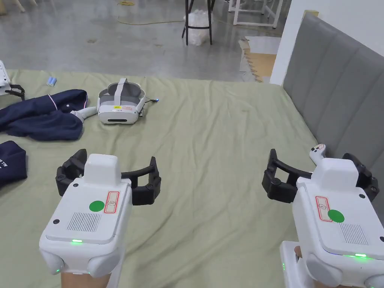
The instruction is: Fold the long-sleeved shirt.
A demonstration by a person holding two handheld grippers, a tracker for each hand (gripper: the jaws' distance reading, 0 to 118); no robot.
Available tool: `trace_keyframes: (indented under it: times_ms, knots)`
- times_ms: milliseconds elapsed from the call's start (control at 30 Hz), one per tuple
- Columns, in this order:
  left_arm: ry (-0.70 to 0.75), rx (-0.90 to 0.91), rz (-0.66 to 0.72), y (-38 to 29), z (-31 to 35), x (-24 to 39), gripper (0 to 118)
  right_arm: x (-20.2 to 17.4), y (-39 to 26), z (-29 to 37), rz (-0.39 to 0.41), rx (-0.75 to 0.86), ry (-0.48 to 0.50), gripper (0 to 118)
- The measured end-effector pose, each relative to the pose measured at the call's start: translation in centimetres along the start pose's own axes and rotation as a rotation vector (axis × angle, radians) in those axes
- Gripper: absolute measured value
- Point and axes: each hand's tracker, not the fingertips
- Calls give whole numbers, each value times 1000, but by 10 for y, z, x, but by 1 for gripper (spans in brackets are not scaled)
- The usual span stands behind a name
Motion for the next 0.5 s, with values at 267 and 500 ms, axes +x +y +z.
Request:
trace_keyframes:
  times_ms: [267,500]
  knots:
    - [-3,4,0,0,1,1,110,0,-1,2,3,3,4,118]
    - [2,6,3,0,2,0,110,0,-1,2,1,-1,4,118]
